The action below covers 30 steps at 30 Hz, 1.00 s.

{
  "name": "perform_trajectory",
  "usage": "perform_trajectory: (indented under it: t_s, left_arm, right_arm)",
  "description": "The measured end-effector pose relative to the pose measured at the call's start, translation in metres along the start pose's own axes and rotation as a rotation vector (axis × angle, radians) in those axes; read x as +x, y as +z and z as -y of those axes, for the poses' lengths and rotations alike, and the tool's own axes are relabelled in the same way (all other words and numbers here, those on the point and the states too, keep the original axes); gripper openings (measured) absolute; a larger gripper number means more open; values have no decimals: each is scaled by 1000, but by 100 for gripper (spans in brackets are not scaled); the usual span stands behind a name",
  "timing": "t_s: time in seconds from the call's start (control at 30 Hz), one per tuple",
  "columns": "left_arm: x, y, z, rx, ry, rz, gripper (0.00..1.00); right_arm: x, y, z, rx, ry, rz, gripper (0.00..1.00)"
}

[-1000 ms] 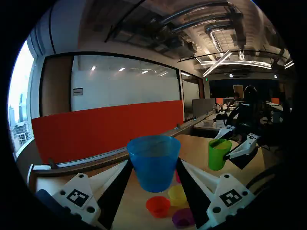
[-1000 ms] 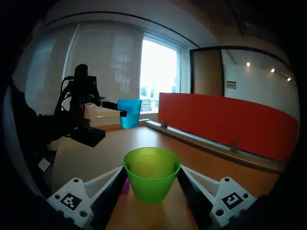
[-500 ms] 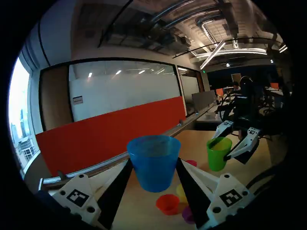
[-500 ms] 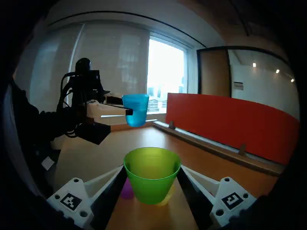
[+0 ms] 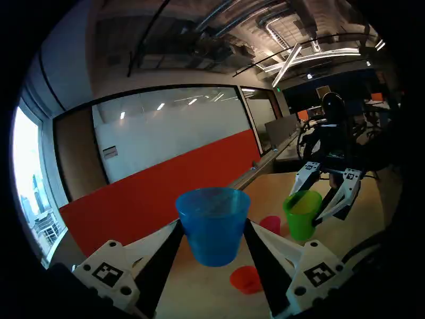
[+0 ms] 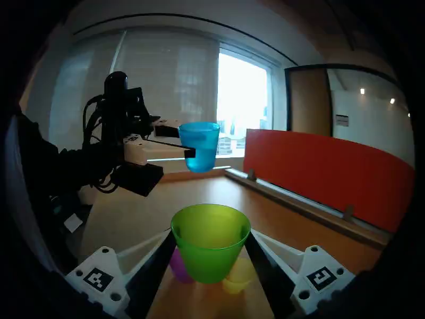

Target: Pour water

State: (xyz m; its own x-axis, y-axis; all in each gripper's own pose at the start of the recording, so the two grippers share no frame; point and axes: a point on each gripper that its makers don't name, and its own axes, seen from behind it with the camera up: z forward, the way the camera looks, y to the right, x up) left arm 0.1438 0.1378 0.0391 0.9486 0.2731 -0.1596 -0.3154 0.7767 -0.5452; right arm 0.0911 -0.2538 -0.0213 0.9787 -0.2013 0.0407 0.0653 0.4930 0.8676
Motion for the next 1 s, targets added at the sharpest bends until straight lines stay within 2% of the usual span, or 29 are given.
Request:
perform_trajectory:
  t_s: [0.3, 0.57, 1.0]
  left_arm:
    - [6, -6, 6, 16, 74, 7, 81]
    - [9, -9, 4, 10, 146, 14, 81]
    - [20, -12, 4, 19, 263, 2, 81]
  right_arm:
    - [4, 10, 10, 44, -10, 1, 91]
    - [4, 18, 15, 75, -16, 10, 91]
    - [20, 33, 21, 106, -18, -14, 91]
